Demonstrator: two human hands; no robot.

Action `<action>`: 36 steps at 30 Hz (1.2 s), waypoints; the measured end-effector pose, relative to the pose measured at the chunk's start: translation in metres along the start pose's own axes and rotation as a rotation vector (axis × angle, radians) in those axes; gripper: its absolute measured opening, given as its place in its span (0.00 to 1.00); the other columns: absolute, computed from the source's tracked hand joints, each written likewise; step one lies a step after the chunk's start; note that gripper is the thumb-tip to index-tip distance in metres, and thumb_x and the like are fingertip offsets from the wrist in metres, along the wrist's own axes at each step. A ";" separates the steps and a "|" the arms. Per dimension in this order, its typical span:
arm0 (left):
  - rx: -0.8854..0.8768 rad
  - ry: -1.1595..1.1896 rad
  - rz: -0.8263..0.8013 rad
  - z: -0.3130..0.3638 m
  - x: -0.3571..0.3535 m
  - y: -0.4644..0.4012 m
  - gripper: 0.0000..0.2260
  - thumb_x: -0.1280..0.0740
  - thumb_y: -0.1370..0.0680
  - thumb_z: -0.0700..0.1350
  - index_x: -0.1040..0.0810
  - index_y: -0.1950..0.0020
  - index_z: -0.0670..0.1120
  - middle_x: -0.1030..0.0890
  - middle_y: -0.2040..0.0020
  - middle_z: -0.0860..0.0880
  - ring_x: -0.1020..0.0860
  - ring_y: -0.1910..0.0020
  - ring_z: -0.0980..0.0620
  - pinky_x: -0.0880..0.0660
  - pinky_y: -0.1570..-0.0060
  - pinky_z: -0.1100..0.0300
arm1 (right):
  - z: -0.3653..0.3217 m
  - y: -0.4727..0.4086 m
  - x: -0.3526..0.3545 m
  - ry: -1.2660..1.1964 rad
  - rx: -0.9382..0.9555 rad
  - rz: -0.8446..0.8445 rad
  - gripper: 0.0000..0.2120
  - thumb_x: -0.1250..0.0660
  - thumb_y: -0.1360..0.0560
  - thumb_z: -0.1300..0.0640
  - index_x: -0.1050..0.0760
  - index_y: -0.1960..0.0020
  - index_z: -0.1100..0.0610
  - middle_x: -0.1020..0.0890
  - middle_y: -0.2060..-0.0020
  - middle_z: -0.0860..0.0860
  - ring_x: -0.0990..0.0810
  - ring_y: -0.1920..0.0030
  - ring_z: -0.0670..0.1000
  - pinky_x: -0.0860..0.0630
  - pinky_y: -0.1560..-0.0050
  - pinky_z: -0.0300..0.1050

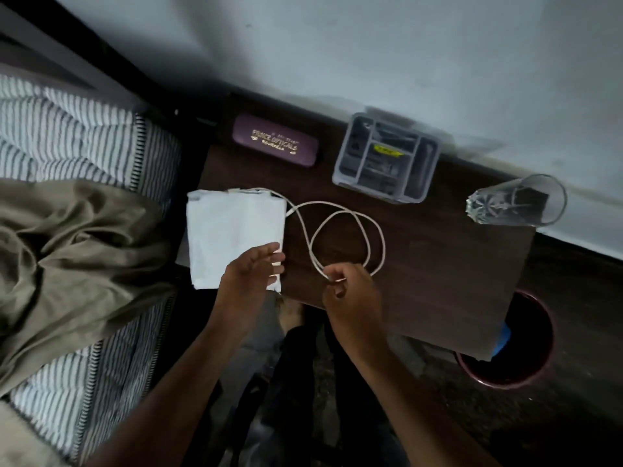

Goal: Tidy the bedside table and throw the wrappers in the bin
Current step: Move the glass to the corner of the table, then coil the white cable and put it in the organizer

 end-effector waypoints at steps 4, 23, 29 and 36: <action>0.031 0.022 0.000 -0.013 0.019 0.000 0.12 0.41 0.19 0.32 0.22 0.39 0.41 0.18 0.43 0.39 0.20 0.46 0.42 0.26 0.44 0.53 | -0.004 0.005 -0.023 0.024 -0.001 -0.071 0.13 0.34 0.28 0.70 0.18 0.47 0.59 0.19 0.52 0.53 0.22 0.57 0.44 0.32 0.57 0.22; -0.033 -0.179 -0.210 -0.022 0.020 0.013 0.15 0.38 0.19 0.38 0.17 0.45 0.56 0.15 0.42 0.52 0.18 0.42 0.56 0.25 0.36 0.54 | -0.037 -0.099 -0.029 0.742 0.190 0.141 0.21 0.41 0.20 0.59 0.34 0.27 0.60 0.20 0.41 0.61 0.20 0.43 0.63 0.22 0.52 0.55; -0.174 -0.284 -0.233 -0.003 0.007 0.015 0.15 0.37 0.18 0.41 0.18 0.48 0.61 0.15 0.45 0.60 0.19 0.42 0.61 0.25 0.35 0.58 | -0.037 -0.098 -0.021 0.841 0.239 0.106 0.10 0.40 0.20 0.63 0.27 0.40 0.58 0.22 0.42 0.58 0.20 0.43 0.60 0.22 0.54 0.54; -0.641 -0.670 -0.078 0.047 -0.035 0.008 0.23 0.37 0.18 0.42 0.35 0.22 0.46 0.33 0.23 0.47 0.37 0.23 0.50 0.44 0.28 0.64 | -0.042 -0.048 0.025 0.612 0.389 0.230 0.07 0.32 0.25 0.65 0.21 0.48 0.59 0.24 0.49 0.58 0.25 0.48 0.59 0.24 0.53 0.54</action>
Point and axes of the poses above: each hand's wrist, its own y-axis away from the middle knuckle, its own x-axis out of the back of the hand, z = x × y, the point moved 3 cm from there along -y, towards the middle knuckle
